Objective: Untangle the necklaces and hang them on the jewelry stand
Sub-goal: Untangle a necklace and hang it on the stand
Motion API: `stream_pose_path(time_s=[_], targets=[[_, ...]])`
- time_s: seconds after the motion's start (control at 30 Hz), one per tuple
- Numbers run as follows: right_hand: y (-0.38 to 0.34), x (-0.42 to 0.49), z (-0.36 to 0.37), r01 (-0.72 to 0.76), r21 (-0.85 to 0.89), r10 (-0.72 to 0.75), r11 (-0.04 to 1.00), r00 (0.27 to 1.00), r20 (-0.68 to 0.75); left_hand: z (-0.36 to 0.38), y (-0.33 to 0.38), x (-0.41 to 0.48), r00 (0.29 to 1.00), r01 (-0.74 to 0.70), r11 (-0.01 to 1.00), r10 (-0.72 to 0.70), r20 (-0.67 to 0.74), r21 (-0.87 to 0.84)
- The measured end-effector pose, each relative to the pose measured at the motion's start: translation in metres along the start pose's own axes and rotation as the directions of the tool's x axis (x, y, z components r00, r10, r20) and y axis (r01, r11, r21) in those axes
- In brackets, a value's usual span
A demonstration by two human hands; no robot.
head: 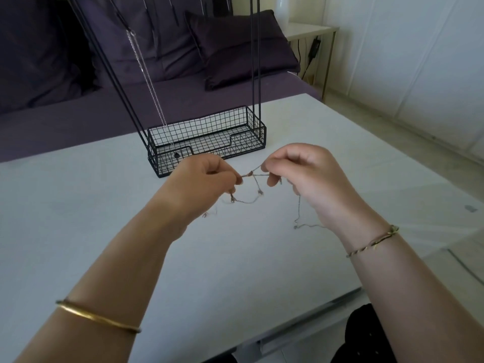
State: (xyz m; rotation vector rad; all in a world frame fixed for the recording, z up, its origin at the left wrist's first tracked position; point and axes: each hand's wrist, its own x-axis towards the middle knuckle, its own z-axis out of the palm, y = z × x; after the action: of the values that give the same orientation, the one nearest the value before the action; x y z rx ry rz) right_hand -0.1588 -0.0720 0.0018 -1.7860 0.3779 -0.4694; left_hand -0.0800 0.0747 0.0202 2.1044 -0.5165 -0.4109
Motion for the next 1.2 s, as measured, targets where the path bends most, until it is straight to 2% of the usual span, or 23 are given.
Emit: stream_pose_path(time_s=[0.1, 0.2, 0.3, 0.37, 0.5, 0.67, 0.87, 1.03, 1.2], targets=[[0.002, -0.001, 0.004, -0.048, 0.010, 0.048, 0.999, 0.999, 0.011, 0.004, -0.001, 0.003, 1.000, 0.023, 0.985, -0.024, -0.007, -0.172], [0.005, 0.000, 0.006, -0.105, 0.036, 0.105, 0.994, 0.994, 0.000, 0.010, 0.002, 0.004, 0.996, 0.087, 0.923, -0.086, 0.019, -0.375], [0.006, 0.000, 0.007, -0.122, 0.031, 0.122, 0.992, 0.992, -0.009, 0.011, 0.005, 0.003, 0.988, 0.156, 0.882, -0.142, 0.064, -0.445], [0.006, -0.001, 0.008, -0.092, 0.030, 0.093, 0.995, 0.995, -0.033, 0.009, 0.004, 0.003, 0.986, 0.168, 0.906, -0.148, 0.080, -0.389], [0.009, 0.001, 0.008, -0.025, 0.020, 0.027, 0.999, 0.994, -0.102, 0.008, 0.001, 0.001, 0.989, 0.081, 0.991, -0.067, 0.130, -0.108], [0.012, 0.003, 0.008, -0.024, -0.007, 0.022, 1.000, 0.992, -0.126, 0.015, 0.002, -0.001, 0.993, 0.027, 0.998, -0.034, 0.117, 0.065], [0.014, 0.004, 0.007, -0.037, -0.017, 0.036, 0.999, 0.996, -0.087, 0.017, 0.007, -0.005, 0.997, -0.023, 0.993, 0.015, 0.073, 0.115], [0.013, 0.004, 0.005, -0.084, -0.095, 0.081, 0.992, 0.996, -0.033, 0.015, 0.002, -0.001, 0.998, -0.048, 0.997, 0.045, 0.053, 0.055], [0.012, 0.000, 0.007, 0.037, -0.142, -0.027, 0.989, 0.997, 0.071, 0.017, 0.001, -0.001, 0.996, -0.051, 0.998, 0.053, 0.070, -0.028]])
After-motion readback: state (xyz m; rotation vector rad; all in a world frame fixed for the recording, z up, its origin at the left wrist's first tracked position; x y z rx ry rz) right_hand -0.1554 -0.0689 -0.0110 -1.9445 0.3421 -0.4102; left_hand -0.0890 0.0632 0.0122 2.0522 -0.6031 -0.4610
